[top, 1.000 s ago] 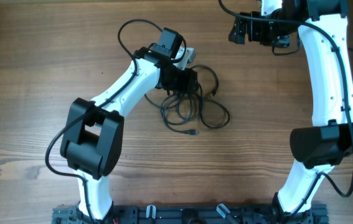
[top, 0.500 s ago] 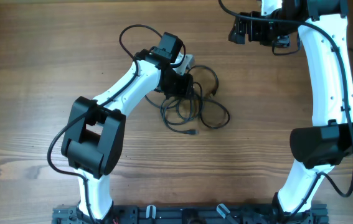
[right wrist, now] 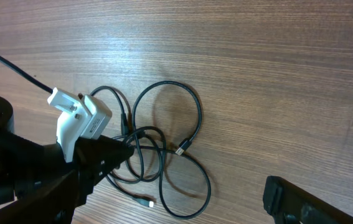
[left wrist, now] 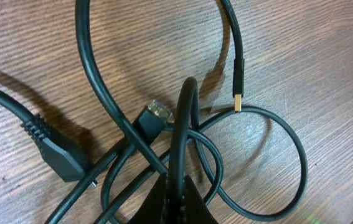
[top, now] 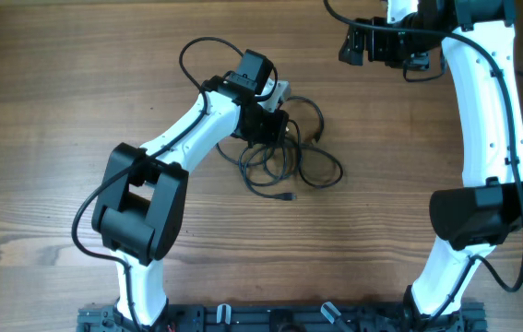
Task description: Untangle cables
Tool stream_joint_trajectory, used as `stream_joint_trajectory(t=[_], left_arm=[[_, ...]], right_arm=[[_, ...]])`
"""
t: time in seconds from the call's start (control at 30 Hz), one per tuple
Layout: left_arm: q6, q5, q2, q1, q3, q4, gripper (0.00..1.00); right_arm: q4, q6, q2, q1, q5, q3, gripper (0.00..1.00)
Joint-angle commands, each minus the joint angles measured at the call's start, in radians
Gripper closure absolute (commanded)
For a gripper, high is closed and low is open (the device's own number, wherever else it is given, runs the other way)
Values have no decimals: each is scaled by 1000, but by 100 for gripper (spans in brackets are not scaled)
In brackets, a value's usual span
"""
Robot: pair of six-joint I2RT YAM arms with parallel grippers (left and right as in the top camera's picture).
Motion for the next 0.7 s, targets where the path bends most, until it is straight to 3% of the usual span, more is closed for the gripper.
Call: stream_joint_trajectory(t=[0.0, 0.33, 0.5, 0.67], left_arm=[[-8, 13, -31, 8, 59, -42, 96], [-97, 163, -350, 33, 140, -93, 96], [-199, 373, -475, 122, 140, -69, 96], [-293, 664, -465, 276, 140, -51, 96]], right_arm=[[-1, 4, 10, -2, 17, 8, 3], [3, 3, 10, -2, 17, 8, 3], [10, 3, 10, -2, 5, 8, 3], [37, 1, 10, -2, -97, 8, 3]])
